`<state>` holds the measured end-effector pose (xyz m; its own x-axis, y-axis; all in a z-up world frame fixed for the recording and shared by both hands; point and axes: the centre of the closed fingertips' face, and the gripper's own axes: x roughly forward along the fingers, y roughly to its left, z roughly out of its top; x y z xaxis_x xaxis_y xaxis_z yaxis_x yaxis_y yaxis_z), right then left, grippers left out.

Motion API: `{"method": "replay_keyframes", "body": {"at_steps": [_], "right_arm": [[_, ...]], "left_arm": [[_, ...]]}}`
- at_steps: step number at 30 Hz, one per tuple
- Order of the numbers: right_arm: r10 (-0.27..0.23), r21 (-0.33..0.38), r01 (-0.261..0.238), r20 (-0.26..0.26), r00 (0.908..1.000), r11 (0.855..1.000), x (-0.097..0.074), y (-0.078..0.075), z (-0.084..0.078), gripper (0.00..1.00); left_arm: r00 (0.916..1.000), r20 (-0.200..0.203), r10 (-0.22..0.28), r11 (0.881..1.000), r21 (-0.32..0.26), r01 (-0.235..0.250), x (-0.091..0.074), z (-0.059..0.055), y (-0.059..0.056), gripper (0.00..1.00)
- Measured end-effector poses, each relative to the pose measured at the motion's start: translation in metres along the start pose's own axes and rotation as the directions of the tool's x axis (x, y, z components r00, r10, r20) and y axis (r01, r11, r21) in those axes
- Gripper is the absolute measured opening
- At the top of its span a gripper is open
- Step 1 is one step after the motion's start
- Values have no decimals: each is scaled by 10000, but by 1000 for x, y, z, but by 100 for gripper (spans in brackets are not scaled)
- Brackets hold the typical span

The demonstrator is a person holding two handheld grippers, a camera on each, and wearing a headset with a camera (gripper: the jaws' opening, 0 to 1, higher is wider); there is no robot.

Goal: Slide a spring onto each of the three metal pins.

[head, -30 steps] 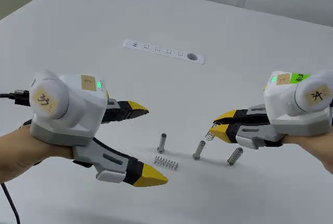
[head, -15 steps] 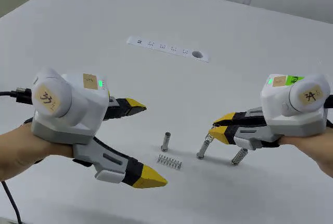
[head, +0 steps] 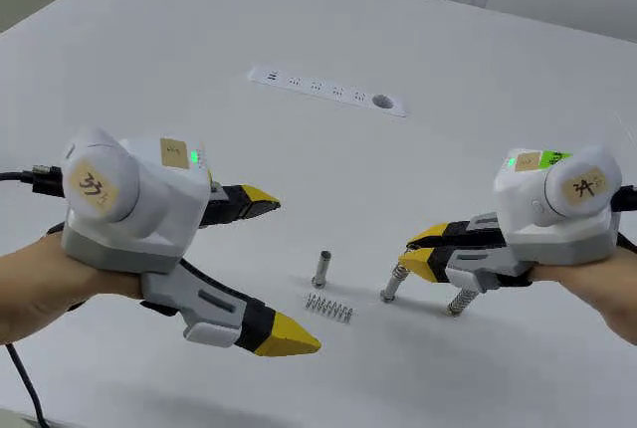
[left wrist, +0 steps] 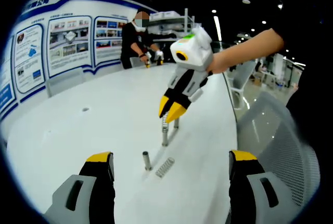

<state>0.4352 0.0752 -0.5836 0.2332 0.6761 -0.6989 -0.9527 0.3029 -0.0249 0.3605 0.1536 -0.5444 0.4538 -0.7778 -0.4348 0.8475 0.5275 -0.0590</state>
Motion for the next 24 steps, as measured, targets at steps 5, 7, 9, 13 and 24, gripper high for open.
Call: {"method": "replay_keyframes", "body": {"at_steps": [5, 7, 9, 13, 24], "right_arm": [[0, 30, 0, -73, 10000, 10000, 4, 0, -4, 12], [12, 73, -11, -106, 9999, 10000, 6, 1, -6, 12], [30, 63, -29, -159, 9999, 10000, 9, 2, -8, 12], [24, 20, -23, -218, 9998, 10000, 11, 2, -10, 12], [51, -70, -54, -431, 9991, 10000, 19, 3, -17, 12]], "left_arm": [[9999, -102, 11, 10000, -22, -11, -1, -4, -1, 93], [10000, -70, -13, 10000, -84, 12, -1, -4, -2, 93], [9999, -140, 17, 10000, -68, -18, -1, -5, -1, 93], [9999, -163, 48, 9999, -91, -49, -2, -6, 0, 93], [9999, -81, 101, 9998, -192, -103, -3, -4, 1, 93]]}}
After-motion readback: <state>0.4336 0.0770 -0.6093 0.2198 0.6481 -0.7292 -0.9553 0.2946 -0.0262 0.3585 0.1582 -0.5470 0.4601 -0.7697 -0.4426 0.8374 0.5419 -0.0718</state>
